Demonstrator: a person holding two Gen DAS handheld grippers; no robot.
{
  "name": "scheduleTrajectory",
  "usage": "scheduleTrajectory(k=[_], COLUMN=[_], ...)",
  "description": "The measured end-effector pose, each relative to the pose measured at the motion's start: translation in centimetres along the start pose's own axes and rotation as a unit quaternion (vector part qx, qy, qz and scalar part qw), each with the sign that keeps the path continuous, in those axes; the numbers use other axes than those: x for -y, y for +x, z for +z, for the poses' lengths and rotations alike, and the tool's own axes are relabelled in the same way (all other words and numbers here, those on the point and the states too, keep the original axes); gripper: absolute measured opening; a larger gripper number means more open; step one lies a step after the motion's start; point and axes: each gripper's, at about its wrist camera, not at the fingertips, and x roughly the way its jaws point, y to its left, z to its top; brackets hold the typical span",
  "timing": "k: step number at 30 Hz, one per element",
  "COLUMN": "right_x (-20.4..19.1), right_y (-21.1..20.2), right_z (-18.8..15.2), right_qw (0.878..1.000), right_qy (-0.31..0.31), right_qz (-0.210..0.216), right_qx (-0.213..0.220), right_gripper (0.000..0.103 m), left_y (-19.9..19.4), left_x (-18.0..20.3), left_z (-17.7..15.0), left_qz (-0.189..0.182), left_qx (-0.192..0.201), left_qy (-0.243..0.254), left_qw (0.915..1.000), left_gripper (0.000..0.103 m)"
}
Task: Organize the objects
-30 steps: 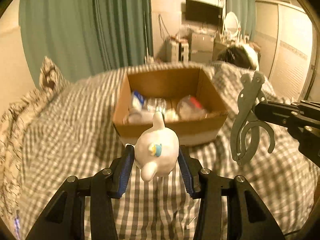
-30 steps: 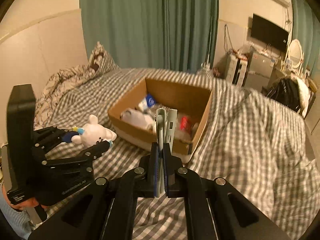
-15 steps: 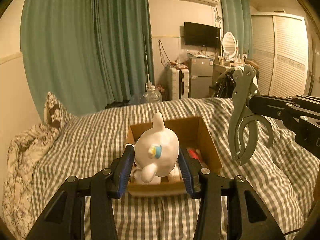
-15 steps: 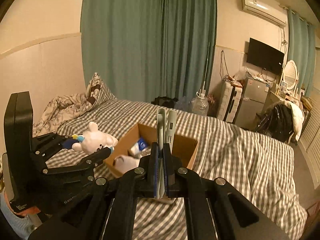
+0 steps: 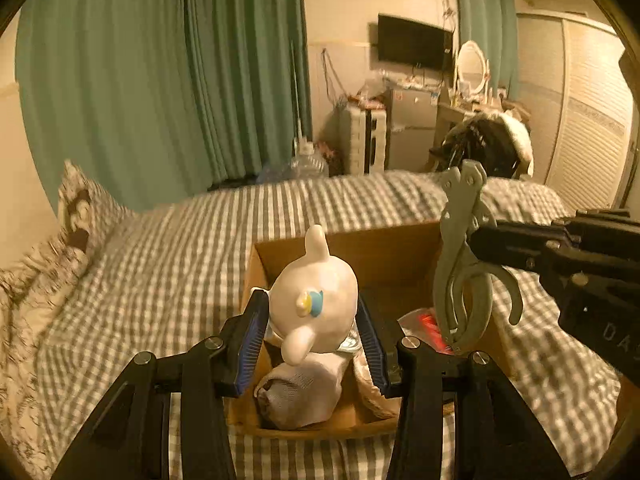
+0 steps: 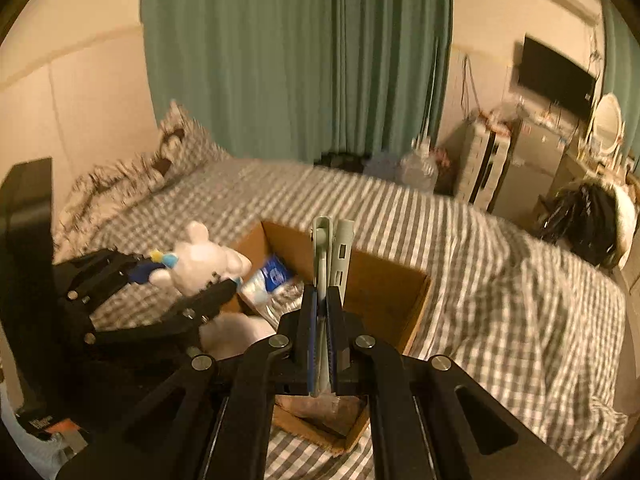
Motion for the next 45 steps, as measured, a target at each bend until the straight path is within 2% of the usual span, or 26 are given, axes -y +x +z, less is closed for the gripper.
scheduleTrajectory(k=[4,7,12,14,16,17,21,23,25,27,30,36,39,45], right_x=[1.2,2.1,2.9,3.4,4.1,4.3,4.2,3.8,3.2,2.7,1.7,0.1,-0.5,-1.3], right_y=[3.6,5.3,6.5,6.4,6.0,5.7,3.6,2.1,0.4,-1.6,-4.7,-10.9,-13.8,-18.6], right_z=[-0.9,-0.9,-0.7,-0.8,-0.7,-0.6,0.4,0.9,1.4,1.8,2.2,2.1,1.7,0.9], right_qw=[0.999,0.997,0.997,0.996,0.996,0.995,0.996,0.997,0.998,0.998,0.998,0.995,0.992,0.984], right_qy=[0.009,0.024,0.031,0.048,0.066,0.074,0.082,0.075,0.068,0.062,0.054,0.046,0.045,0.049], right_qz=[0.018,0.050,0.049,0.049,0.048,0.047,0.037,0.023,0.008,-0.009,-0.031,-0.067,-0.087,-0.123], right_qx=[-0.038,-0.054,-0.054,-0.051,-0.045,-0.040,-0.024,-0.013,-0.002,0.010,0.029,0.058,0.076,0.120], right_gripper=[0.004,0.005,0.007,0.015,0.045,0.048,0.048,0.049,0.055,0.061,0.067,0.080,0.089,0.103], left_y=[3.2,5.2,7.4,7.6,7.2,7.0,5.2,3.7,2.2,0.4,-2.8,-8.1,-10.5,-14.7], left_x=[-0.7,-0.9,-1.5,-1.6,-1.5,-1.4,-1.3,-1.4,-1.6,-1.8,-2.2,-2.8,-2.7,-1.9], left_z=[-0.6,-0.7,-0.3,-0.2,-0.1,0.1,0.8,1.4,2.0,2.6,3.2,4.8,5.2,4.9], left_qz=[-0.013,-0.020,-0.035,-0.035,-0.033,-0.034,-0.015,-0.012,-0.014,-0.005,0.000,-0.001,0.000,0.005], left_qx=[-0.027,-0.038,-0.047,-0.044,-0.037,-0.035,-0.021,-0.010,-0.004,0.010,0.040,0.076,0.096,0.127], left_qy=[-0.014,-0.018,-0.029,-0.025,-0.017,-0.013,-0.002,-0.004,-0.007,-0.010,-0.018,-0.032,-0.031,-0.029], left_qw=[0.9995,0.9989,0.9978,0.9981,0.9986,0.9987,0.9997,0.9999,0.9999,0.9999,0.9990,0.9966,0.9949,0.9915], left_gripper=[0.046,0.046,0.046,0.047,0.048,0.051,0.069,0.069,0.073,0.090,0.093,0.095,0.103,0.103])
